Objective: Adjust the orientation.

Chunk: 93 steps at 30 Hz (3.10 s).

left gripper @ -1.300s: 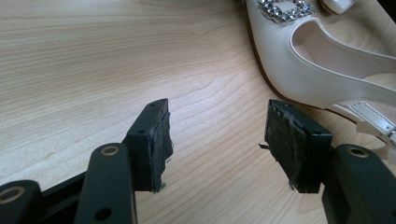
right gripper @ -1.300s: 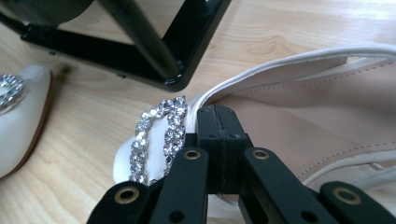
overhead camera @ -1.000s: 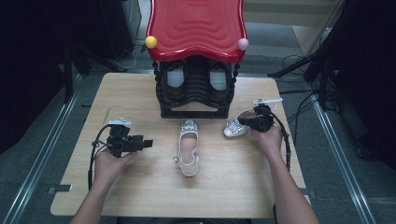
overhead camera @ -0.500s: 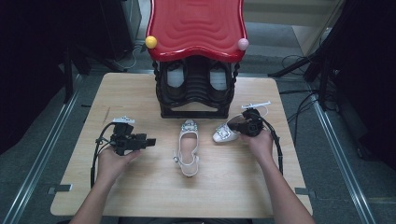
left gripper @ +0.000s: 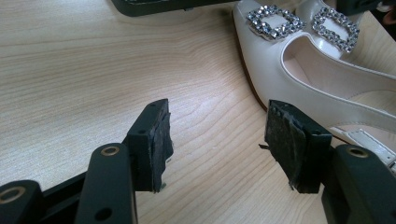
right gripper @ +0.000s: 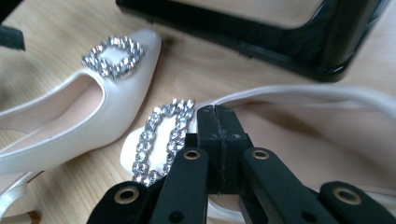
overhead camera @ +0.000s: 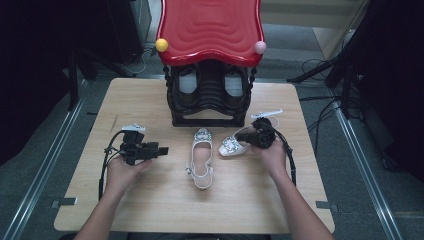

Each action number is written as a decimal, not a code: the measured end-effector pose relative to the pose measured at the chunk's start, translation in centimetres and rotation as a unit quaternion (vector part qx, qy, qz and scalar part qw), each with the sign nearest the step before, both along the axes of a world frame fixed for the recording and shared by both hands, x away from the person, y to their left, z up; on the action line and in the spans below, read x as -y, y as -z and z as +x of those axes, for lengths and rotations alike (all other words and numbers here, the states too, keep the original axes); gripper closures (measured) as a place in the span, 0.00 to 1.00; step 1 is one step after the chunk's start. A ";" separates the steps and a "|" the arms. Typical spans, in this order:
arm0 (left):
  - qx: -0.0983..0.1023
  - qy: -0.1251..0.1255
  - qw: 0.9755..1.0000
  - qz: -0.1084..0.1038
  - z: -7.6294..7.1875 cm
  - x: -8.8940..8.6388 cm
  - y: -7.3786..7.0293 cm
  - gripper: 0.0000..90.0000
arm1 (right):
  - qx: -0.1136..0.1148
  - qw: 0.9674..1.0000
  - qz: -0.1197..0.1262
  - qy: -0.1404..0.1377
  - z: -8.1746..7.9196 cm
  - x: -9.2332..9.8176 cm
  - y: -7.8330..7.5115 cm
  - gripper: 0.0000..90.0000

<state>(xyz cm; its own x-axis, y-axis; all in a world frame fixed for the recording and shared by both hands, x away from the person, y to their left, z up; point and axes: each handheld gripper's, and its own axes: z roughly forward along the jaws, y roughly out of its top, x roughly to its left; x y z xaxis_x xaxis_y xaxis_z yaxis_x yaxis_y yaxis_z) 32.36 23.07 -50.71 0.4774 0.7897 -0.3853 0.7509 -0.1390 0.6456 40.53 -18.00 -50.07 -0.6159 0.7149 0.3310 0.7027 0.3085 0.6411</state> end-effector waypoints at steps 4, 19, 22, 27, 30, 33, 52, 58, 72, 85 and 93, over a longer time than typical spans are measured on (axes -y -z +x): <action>-0.001 0.001 1.000 0.001 0.0 -0.1 0.0 0.45 | 0.041 0.999 -0.012 0.016 -0.3 1.6 -1.9 1.00; 0.002 -0.008 1.000 0.010 -1.1 -0.7 -0.1 0.45 | 0.071 0.993 -0.013 0.089 1.3 7.4 -3.5 1.00; -0.001 -0.010 1.000 0.013 -1.4 -1.0 0.0 0.45 | 0.059 0.994 -0.019 0.090 2.0 7.6 -2.9 1.00; -0.001 -0.017 1.000 0.013 -1.8 -1.5 0.0 0.45 | 0.027 0.997 -0.015 0.067 3.0 6.8 -1.5 1.00; -0.001 -0.021 1.000 0.012 -2.0 -1.6 0.0 0.45 | 0.026 0.998 -0.023 0.056 3.1 6.2 -1.5 1.00; 0.002 -0.019 1.000 0.013 -1.9 -1.6 0.0 0.45 | 0.023 0.998 -0.027 0.049 2.9 6.1 -1.4 1.00; 0.006 0.005 1.000 0.011 -0.6 0.2 -0.2 0.45 | 0.010 0.999 -0.041 0.029 0.4 5.6 -1.0 1.00; 0.011 0.006 1.000 0.003 -0.2 0.4 -0.2 0.45 | 0.007 0.999 -0.042 0.025 -0.8 5.5 -1.0 1.00; 0.006 0.024 1.000 0.008 0.8 1.5 -0.3 0.46 | -0.010 1.000 -0.027 -0.012 -3.6 3.5 -1.2 0.98; 0.004 0.029 0.999 0.014 0.8 1.7 -0.2 0.46 | 0.021 0.999 -0.045 0.018 -3.0 2.4 -1.9 1.00; 0.003 0.022 1.000 0.017 0.5 1.2 -0.1 0.46 | 0.011 0.998 -0.064 0.005 -3.2 2.5 -1.7 1.00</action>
